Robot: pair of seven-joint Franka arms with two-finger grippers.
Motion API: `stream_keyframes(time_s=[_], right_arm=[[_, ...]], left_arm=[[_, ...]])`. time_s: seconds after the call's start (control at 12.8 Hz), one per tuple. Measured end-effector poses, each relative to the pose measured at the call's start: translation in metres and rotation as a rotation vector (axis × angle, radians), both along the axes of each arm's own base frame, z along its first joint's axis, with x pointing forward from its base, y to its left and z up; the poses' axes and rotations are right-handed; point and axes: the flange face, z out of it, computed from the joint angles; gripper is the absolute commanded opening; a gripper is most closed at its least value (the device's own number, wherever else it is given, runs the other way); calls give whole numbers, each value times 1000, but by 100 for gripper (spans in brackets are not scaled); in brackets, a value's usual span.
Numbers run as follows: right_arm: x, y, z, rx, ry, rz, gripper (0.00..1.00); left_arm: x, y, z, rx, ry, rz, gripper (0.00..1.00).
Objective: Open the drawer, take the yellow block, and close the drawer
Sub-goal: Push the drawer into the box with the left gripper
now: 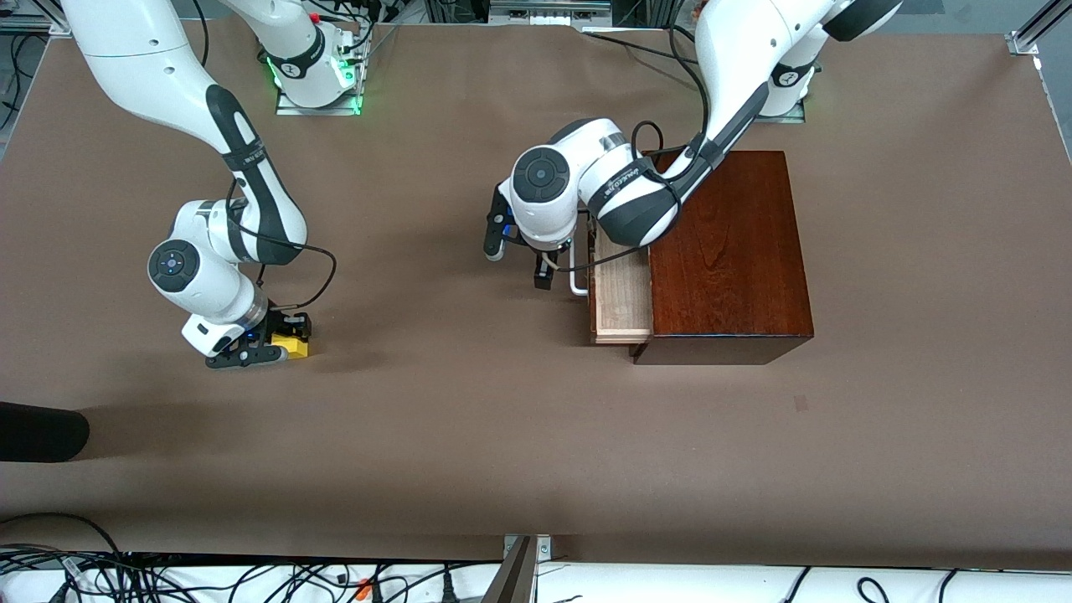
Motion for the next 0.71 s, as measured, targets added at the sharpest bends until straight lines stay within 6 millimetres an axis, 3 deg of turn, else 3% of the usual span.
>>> stream_keyframes(time_s=[0.08, 0.24, 0.39, 0.71], right_arm=[[5, 1, 12, 3, -24, 7, 100], [11, 0, 55, 11, -48, 15, 100], [7, -1, 118, 26, -34, 14, 100], [-26, -3, 257, 55, 13, 20, 100]], left_arm=[[1, 6, -5, 21, 12, 4, 100], [3, 11, -6, 40, 23, 11, 100], [8, 23, -8, 86, 43, 24, 100], [25, 61, -10, 174, 92, 72, 100]])
